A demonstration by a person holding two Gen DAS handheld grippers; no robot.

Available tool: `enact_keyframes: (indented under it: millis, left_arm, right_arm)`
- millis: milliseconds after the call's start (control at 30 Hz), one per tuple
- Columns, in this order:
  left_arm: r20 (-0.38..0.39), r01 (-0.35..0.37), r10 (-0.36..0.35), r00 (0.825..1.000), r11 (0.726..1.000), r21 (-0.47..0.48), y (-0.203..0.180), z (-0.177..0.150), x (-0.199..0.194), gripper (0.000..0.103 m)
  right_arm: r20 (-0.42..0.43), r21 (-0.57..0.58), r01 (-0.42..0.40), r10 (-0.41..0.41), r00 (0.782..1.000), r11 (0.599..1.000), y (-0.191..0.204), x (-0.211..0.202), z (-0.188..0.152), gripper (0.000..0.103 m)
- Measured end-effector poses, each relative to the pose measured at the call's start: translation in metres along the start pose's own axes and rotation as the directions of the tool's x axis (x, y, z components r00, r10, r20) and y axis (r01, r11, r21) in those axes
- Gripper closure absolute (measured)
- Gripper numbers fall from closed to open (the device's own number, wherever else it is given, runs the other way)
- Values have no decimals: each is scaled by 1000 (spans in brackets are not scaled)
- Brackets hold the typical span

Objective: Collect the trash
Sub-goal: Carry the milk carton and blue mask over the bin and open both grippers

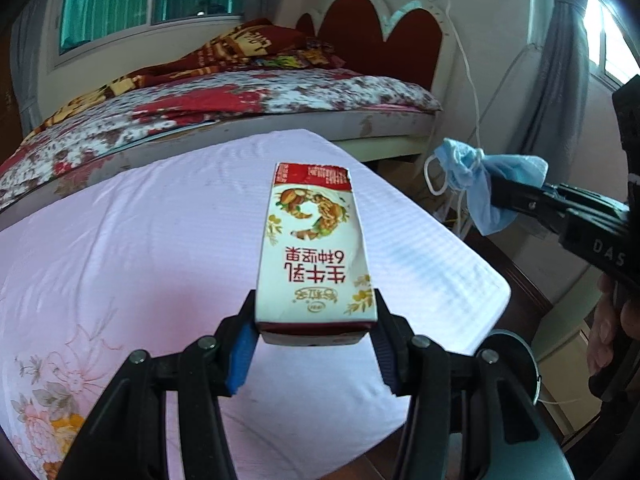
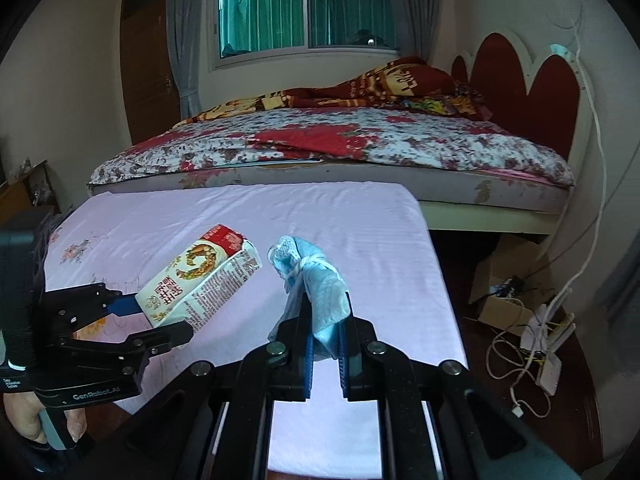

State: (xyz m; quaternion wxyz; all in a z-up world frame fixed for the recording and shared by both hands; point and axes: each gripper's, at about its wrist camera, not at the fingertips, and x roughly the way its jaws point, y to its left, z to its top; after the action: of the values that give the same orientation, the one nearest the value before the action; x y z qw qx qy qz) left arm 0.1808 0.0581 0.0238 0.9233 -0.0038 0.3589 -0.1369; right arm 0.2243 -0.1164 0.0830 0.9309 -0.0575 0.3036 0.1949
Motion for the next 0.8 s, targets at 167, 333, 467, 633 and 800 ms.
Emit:
enact_keyframes:
  millis: [167, 333, 467, 633, 800]
  left_arm:
    - [-8, 41, -40, 999, 998, 39, -33, -1, 3, 51]
    - [-13, 83, -82, 997, 994, 77, -67, -2, 7, 51]
    - [-25, 121, -119, 993, 986, 111, -96, -4, 10, 51]
    - [-55, 169, -162, 985, 973, 159, -132, -12, 13, 51]
    - [-85, 210, -197, 977, 958, 196, -159, -18, 21, 51]
  right_arm:
    - [5, 26, 30, -30, 1000, 999, -22, -20, -13, 93]
    - [-10, 75, 68, -67, 998, 995, -56, -41, -35, 93]
    - [-14, 104, 106, -106, 994, 989, -83, -62, -54, 93]
    - [-30, 161, 157, -154, 988, 974, -119, -80, -79, 93]
    - [-40, 209, 193, -189, 981, 959, -144, -94, -98, 93]
